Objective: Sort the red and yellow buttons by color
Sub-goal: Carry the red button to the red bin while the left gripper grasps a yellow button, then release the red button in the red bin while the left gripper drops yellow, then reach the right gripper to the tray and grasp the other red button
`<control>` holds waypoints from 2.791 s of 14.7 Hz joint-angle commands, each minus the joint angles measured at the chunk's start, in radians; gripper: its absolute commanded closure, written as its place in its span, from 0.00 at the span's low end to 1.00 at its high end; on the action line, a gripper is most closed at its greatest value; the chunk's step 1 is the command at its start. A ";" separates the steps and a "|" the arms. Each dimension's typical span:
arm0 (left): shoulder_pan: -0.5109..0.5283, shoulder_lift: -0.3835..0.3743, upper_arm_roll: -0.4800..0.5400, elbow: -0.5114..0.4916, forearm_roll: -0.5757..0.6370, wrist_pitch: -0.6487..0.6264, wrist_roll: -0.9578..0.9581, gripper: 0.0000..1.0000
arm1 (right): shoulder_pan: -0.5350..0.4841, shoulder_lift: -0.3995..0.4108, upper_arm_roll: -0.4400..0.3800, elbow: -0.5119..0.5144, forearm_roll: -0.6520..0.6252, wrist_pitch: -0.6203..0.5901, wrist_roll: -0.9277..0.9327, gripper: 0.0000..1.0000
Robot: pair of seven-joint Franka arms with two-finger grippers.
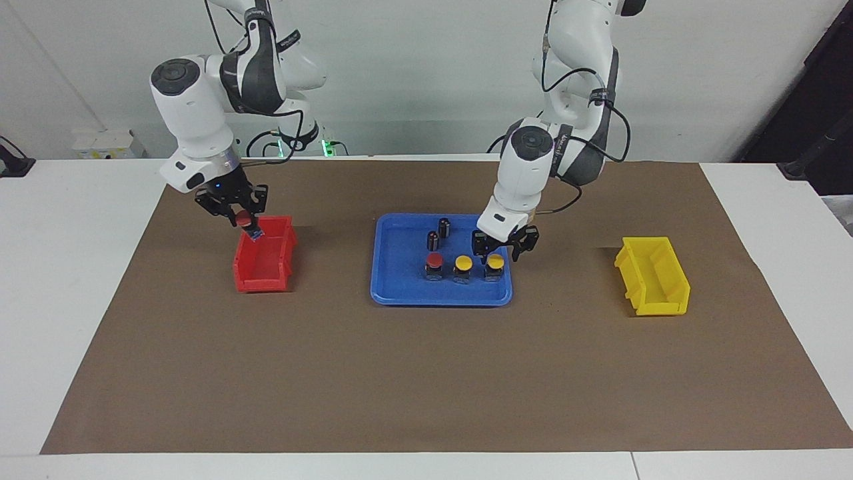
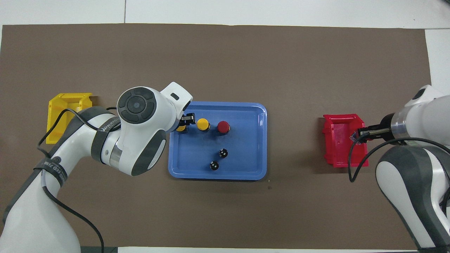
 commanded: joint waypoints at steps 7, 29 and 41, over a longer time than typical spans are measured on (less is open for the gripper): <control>-0.009 -0.022 0.016 0.010 -0.002 -0.011 -0.061 0.98 | -0.005 -0.003 0.017 -0.165 0.019 0.179 -0.009 0.79; 0.626 -0.162 0.033 -0.149 -0.006 0.000 0.717 0.99 | 0.271 0.201 0.050 0.390 0.036 -0.149 0.401 0.29; 0.637 -0.165 0.034 -0.234 -0.002 0.082 0.749 0.33 | 0.607 0.534 0.050 0.536 -0.090 0.099 0.885 0.19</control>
